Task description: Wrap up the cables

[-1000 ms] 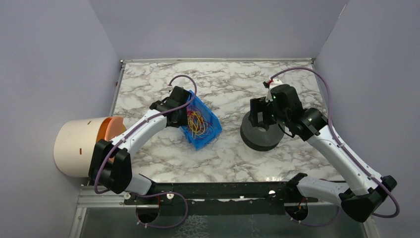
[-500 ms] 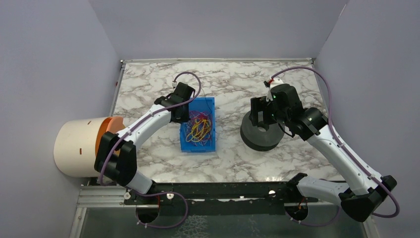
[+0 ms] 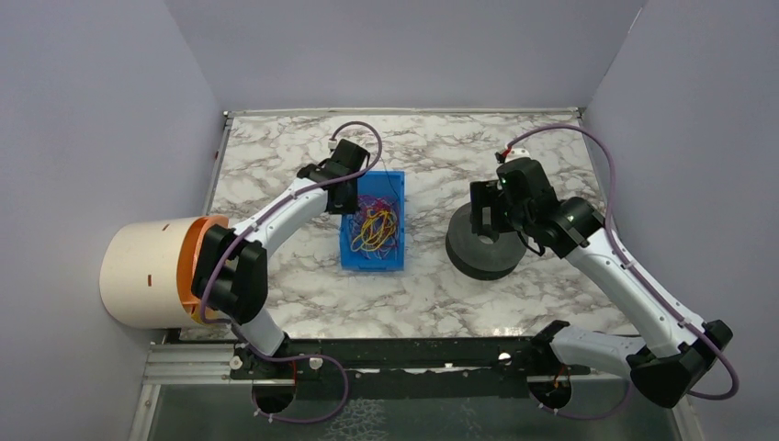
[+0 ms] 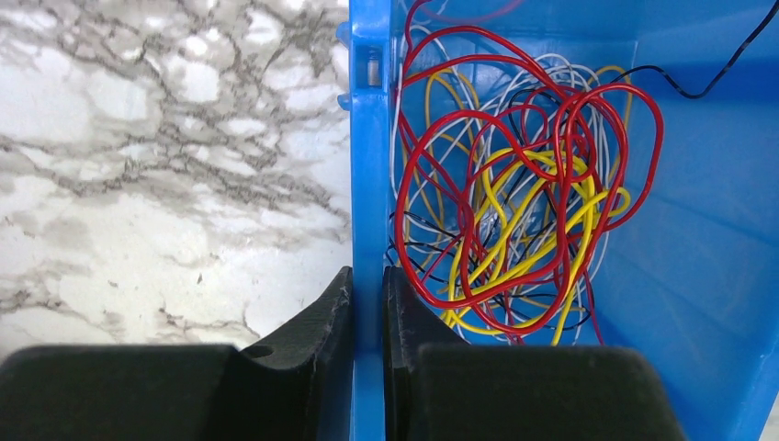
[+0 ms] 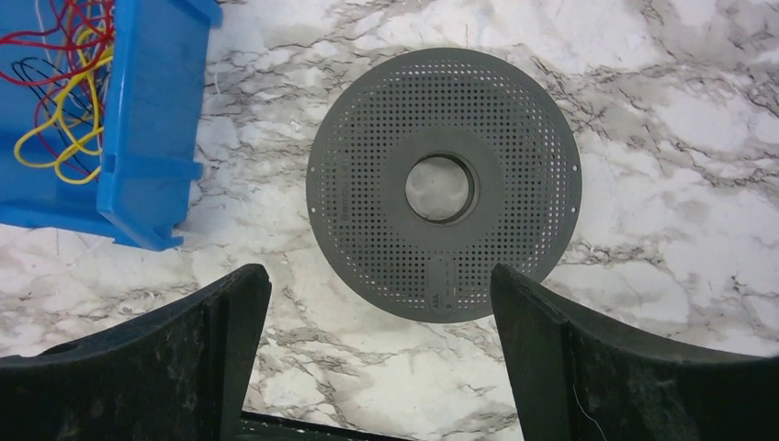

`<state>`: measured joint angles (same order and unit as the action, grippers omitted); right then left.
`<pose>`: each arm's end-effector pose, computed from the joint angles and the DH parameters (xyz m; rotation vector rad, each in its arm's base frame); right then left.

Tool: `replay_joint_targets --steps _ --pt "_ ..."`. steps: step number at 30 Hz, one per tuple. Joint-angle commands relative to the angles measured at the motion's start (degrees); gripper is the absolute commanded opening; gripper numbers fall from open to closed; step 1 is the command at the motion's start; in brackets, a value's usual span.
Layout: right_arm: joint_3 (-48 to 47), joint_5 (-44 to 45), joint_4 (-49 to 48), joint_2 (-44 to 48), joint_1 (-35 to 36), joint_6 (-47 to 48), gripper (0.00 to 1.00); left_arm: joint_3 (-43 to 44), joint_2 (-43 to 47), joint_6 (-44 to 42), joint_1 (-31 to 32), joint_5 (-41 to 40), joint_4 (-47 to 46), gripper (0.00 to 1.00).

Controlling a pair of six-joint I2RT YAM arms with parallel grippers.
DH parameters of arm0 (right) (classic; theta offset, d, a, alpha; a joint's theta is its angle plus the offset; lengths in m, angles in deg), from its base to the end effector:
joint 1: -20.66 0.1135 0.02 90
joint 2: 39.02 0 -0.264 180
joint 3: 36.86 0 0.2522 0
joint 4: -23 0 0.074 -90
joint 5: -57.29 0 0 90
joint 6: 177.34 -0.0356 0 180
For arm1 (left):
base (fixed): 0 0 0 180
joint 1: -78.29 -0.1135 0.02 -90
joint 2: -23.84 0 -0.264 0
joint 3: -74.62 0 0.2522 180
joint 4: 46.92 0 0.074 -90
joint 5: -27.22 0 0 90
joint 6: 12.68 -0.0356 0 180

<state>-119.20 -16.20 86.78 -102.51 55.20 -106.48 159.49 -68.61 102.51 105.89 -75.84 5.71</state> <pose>0.1848 0.1149 0.3549 -0.1720 2.3120 0.1340 0.3008 -0.1482 0.2497 -0.0243 2.5785 -0.0405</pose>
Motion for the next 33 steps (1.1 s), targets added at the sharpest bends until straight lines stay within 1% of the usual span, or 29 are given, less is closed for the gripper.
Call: replay_joint_targets --steps 1,2,13,17,21,24,27,28,33 --pt "0.68 3.90 3.29 -1.35 0.18 -3.64 0.94 6.00 -3.78 -0.57 0.10 -0.29 -1.54 0.00" --pt "1.09 3.97 3.54 -1.45 0.11 -4.16 0.95 8.17 -4.54 -0.66 0.12 -0.38 -1.55 0.00" --pt "6.27 -0.23 2.53 0.50 -5.80 -6.81 0.98 29.66 -23.87 -1.82 1.12 2.93 -1.52 0.00" --pt "7.14 2.14 3.37 1.49 -6.13 -8.67 1.00 36.33 -29.45 -0.81 1.52 3.92 -1.46 0.00" --pt "7.09 5.88 5.18 1.90 -6.66 -10.28 1.00 43.40 -34.30 -0.36 2.90 4.17 -0.76 0.00" --pt "7.06 7.38 5.52 2.58 -7.24 -10.44 0.99 45.83 -35.78 0.57 3.08 4.79 -0.55 0.05" --pt "6.95 7.38 5.71 2.86 -7.76 -9.69 0.99 46.44 -36.10 0.38 3.08 4.41 -0.55 0.12" --pt "6.80 7.31 5.95 2.74 -7.88 -9.66 1.00 46.42 -35.95 0.26 3.08 4.27 -0.55 0.15" --pt "6.94 6.59 5.39 2.60 -8.56 -8.85 0.99 45.25 -34.03 -1.68 2.95 4.95 -0.55 0.39"
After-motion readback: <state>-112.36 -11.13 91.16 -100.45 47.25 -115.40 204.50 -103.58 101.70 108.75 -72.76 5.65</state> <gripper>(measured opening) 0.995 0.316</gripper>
